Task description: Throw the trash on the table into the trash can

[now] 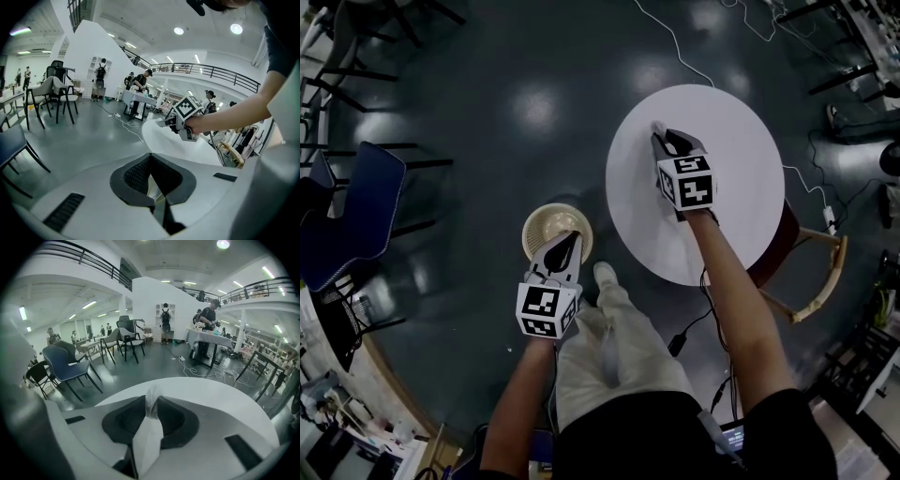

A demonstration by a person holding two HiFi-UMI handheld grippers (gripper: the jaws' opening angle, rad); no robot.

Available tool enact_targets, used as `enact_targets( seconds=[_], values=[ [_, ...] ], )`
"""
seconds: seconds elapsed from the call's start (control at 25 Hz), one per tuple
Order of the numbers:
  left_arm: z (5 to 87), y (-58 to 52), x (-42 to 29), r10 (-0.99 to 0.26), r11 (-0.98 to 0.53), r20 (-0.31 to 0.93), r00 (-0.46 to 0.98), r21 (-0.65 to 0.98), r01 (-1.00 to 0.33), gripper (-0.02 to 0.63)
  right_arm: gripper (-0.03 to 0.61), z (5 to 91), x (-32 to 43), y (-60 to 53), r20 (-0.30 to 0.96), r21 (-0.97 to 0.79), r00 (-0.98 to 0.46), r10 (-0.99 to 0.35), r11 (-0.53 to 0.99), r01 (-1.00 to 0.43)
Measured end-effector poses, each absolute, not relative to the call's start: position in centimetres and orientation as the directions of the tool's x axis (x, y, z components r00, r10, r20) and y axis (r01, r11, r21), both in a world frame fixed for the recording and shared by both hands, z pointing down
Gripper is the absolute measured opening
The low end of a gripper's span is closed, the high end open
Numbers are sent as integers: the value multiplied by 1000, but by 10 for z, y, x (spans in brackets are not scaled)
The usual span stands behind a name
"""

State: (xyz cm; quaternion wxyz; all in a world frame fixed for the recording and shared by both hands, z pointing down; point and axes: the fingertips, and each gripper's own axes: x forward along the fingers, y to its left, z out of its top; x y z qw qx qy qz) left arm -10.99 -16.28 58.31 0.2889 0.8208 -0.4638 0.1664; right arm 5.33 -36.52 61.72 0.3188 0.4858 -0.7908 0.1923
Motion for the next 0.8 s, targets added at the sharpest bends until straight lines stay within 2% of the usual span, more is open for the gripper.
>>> enact_targets(
  seconds=[0.4, 0.8],
  values=[
    [564, -141, -135, -706, -352, 535, 465, 304, -885, 8, 92, 594, 14, -332, 663, -38, -392, -637, 495, -868],
    [565, -95, -200, -753, -232, 549, 362, 293, -928, 8, 91, 595, -79, -279, 656, -82, -502, -563, 608, -789]
  ],
)
